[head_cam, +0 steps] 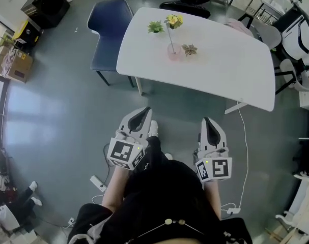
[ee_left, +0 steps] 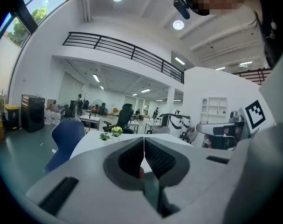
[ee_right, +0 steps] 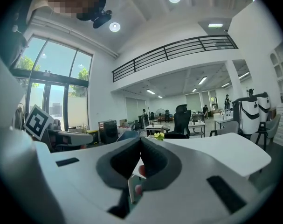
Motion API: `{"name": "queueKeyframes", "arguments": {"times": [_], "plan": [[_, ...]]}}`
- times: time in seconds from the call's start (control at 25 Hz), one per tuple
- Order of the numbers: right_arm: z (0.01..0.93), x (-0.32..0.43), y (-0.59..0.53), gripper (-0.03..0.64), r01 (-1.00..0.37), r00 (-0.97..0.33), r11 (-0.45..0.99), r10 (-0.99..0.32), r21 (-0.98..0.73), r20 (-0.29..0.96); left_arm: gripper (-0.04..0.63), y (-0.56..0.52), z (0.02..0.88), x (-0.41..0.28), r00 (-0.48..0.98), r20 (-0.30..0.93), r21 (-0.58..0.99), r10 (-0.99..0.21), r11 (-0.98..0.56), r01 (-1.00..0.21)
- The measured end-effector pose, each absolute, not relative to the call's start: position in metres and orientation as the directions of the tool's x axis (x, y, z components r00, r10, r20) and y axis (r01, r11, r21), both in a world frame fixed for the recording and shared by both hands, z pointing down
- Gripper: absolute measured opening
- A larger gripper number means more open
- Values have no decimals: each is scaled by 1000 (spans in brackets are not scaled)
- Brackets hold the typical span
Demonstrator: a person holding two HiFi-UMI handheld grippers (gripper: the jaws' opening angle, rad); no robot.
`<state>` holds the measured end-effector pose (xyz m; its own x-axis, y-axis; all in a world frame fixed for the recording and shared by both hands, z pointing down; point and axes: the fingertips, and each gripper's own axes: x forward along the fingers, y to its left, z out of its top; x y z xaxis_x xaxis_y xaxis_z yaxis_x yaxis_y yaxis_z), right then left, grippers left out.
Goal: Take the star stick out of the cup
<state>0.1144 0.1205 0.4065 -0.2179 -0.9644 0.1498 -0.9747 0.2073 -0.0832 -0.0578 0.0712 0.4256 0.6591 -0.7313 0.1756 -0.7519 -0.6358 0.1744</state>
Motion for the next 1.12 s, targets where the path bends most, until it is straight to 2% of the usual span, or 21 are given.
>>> {"name": "queueKeyframes", "arguments": {"times": [0.48,0.6,0.72,0.92,1.12], "plan": [[447,93,-47,4,-971,-237,217,-918,-98,319,8,-58,420,-104,657,188,180,-730,-632,-754],[457,92,-87,9,-961,-275,267,-890,-74,362,8,-71,427,-106,647,208,198,-734,-616,-762],[467,89,-130,69,-946,-313,322,-860,-48,403,8,-82,433,-106,634,226,207,-739,-600,-773],[502,90,-204,71,-919,-341,393,-806,7,484,8,-115,439,-110,561,247,207,-790,-523,-827],[551,85,-262,97,-876,-398,481,-702,-19,590,8,-157,433,-101,495,241,215,-835,-452,-866]]}}
